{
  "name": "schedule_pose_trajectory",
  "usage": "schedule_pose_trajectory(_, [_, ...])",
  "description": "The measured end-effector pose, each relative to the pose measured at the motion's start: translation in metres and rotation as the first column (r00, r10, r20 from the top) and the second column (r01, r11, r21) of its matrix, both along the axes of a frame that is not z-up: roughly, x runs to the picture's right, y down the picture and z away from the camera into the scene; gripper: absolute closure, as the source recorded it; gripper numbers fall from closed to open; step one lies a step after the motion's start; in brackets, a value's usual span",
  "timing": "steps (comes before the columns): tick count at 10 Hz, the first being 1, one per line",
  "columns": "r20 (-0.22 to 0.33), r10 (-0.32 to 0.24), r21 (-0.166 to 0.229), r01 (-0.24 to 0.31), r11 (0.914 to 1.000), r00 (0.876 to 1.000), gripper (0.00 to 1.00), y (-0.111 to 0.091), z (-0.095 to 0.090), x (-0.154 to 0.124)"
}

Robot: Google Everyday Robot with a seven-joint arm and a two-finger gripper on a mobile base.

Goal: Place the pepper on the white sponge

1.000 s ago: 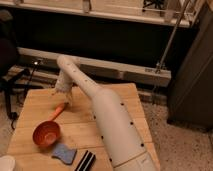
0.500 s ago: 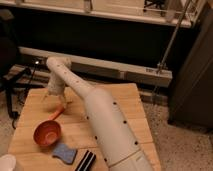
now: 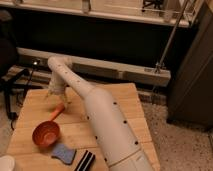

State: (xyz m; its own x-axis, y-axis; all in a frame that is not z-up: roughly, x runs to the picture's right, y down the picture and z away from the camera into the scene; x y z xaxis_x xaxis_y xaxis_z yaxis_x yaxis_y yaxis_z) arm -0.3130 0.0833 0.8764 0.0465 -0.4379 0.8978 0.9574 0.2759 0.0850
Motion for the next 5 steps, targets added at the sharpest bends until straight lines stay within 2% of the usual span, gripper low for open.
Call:
schedule_pose_trajectory(3, [-0.002,0.000,0.000,0.000,1.0000,1.000,0.20,-0.0001,0.0003,0.0018])
schedule_pose_trajectory(5, [0.014,-0.022,0.019,0.022,0.9996,1.000,0.20,0.0019,-0.0089,-0.0008])
